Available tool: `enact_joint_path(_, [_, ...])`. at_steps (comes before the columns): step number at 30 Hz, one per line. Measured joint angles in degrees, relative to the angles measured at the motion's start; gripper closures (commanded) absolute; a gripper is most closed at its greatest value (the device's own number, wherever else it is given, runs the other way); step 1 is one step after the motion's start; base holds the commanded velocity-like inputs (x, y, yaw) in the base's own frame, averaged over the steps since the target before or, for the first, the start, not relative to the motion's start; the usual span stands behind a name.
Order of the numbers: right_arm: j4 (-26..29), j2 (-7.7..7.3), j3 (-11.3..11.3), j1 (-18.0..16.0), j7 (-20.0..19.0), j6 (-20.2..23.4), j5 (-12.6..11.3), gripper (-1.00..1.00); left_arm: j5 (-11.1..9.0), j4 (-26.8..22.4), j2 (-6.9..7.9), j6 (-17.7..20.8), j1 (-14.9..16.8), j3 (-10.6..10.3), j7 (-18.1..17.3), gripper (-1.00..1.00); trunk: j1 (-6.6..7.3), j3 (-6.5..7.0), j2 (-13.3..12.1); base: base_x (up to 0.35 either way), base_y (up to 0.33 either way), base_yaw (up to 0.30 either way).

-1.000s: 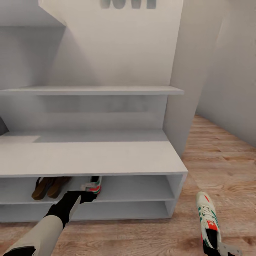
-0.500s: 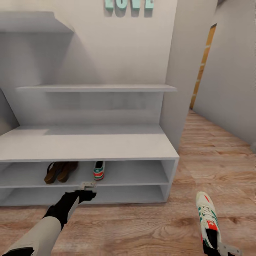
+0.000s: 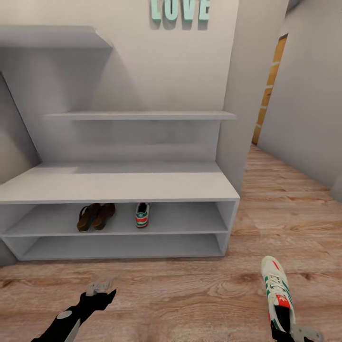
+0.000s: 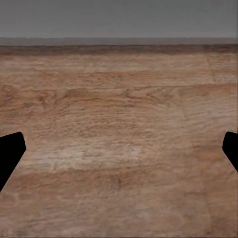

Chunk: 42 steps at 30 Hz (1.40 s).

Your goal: Pick up the two gym shoes and the two sandals from the corridor floor and place them onto the hallstand (shoe rack) in the corridor, making sure they are on the rack and not on the floor. Arrange them so the two gym shoes are next to each other and the two sandals are next to each other.

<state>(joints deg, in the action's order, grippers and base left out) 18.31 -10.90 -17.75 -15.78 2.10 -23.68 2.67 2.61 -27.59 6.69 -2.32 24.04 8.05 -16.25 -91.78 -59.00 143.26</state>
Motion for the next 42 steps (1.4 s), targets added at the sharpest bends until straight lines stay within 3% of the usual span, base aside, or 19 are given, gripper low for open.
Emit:
enact_joint_path(6, [2.0,1.97,2.96,-1.98,-0.09,2.0,0.59,1.0,-1.66,2.02,1.69,-2.03,-1.92,1.1,-1.88,-1.0,0.02,0.0,0.0,0.0,0.0,0.0])
enact_joint_path(13, [0.26,4.25,0.82,0.07,-0.07,0.41,-0.11,1.0,0.28,3.89,-0.41,-0.36,-4.23,-0.25,-0.32,-1.0,0.01,0.0,0.0,0.0,0.0,0.0])
enact_joint_path(18, [-1.39,4.32,-1.04,0.34,-0.09,-1.21,-0.15,1.0,0.24,3.95,-0.1,-0.16,-5.0,-0.15,1.29,-1.0,0.01,0.0,0.0,0.0,0.0,0.0])
enact_joint_path(28, [-1.54,4.32,-1.05,0.35,-0.11,-2.24,-0.06,1.0,-0.07,3.91,0.03,-3.38,-7.61,0.0,1.74,-1.0,0.02,0.0,0.0,0.0,0.0,0.0])
enact_joint_path(38, [-1.57,4.39,-1.06,0.34,-0.1,-2.25,-0.13,1.0,-2.88,3.88,0.09,-6.66,-7.82,0.07,1.74,-1.0,0.02,0.0,0.0,0.0,0.0,0.115])
enact_joint_path(39, [-1.57,4.4,-1.06,0.34,-0.1,-2.25,-0.13,1.0,-3.13,3.87,0.1,-12.23,-7.82,0.06,1.79,-1.0,0.02,0.0,0.0,0.0,0.0,0.254])
enact_joint_path(42, [-1.57,4.4,-1.06,0.34,-0.1,-2.25,-0.13,1.0,-3.28,3.85,0.17,-12.52,-7.83,0.06,1.78,-1.0,0.02,0.0,0.0,0.0,0.01,0.265])
